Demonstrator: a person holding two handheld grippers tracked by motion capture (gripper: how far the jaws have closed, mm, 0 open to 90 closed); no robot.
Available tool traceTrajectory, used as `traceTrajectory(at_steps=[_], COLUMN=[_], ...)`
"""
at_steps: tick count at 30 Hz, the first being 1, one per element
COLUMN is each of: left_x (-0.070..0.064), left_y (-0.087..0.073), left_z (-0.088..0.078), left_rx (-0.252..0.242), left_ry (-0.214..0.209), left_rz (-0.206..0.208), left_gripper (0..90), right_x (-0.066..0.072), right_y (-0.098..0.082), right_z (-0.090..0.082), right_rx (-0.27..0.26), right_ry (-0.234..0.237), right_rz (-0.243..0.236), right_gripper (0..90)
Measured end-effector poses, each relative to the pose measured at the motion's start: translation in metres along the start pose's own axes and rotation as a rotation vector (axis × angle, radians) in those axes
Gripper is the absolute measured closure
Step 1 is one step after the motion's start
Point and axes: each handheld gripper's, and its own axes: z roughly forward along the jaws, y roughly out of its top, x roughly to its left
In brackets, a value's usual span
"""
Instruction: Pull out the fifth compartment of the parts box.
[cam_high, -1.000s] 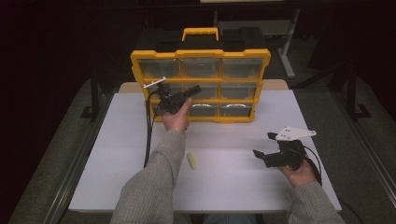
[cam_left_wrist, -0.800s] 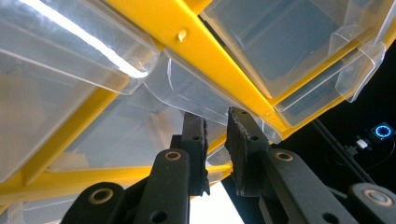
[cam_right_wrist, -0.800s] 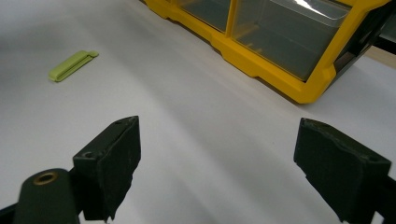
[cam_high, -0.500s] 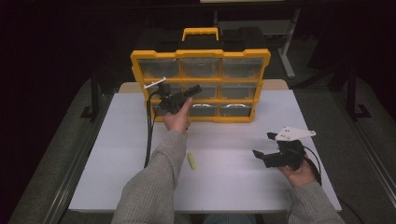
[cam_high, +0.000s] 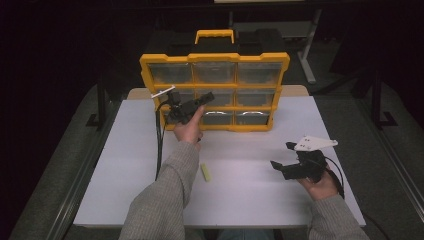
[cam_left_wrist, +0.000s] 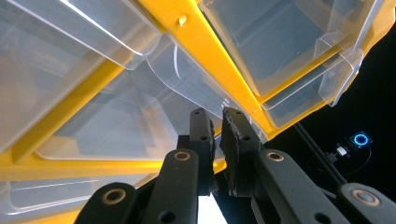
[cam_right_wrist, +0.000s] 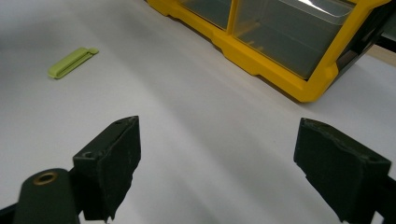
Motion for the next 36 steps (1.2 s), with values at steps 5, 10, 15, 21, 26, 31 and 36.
traceTrajectory(at_steps=[5, 10, 15, 21, 26, 31, 36], left_x=[-0.001, 0.000, -0.004, -0.007, -0.012, -0.017, -0.028], left_y=[0.000, -0.003, -0.006, -0.012, -0.015, -0.013, -0.009], left_z=[-0.003, -0.007, -0.012, -0.018, -0.022, -0.025, -0.033], left_rx=[0.009, 0.013, 0.022, 0.033, 0.051, 0.145, 0.282], left_ry=[-0.008, -0.024, -0.038, -0.053, -0.049, -0.007, 0.042], left_rz=[-0.005, -0.006, -0.003, 0.008, 0.028, 0.183, 0.405], left_gripper=[82.3, 82.4, 82.4, 82.3, 82.4, 81.2, 68.9], right_x=[-0.001, -0.001, 0.000, 0.000, 0.001, 0.002, 0.002], right_y=[-0.001, -0.001, -0.001, -0.001, -0.001, -0.001, -0.002], right_z=[0.001, 0.001, 0.002, 0.003, 0.003, 0.004, 0.003], right_rx=[0.004, 0.005, 0.015, 0.017, 0.021, 0.026, 0.024], right_ry=[0.001, -0.001, -0.001, 0.001, -0.002, -0.001, -0.001], right_rz=[0.002, 0.001, 0.003, 0.001, 0.003, -0.002, 0.001], right_gripper=[13.6, 13.6, 13.6, 13.6, 13.6, 13.6, 13.6])
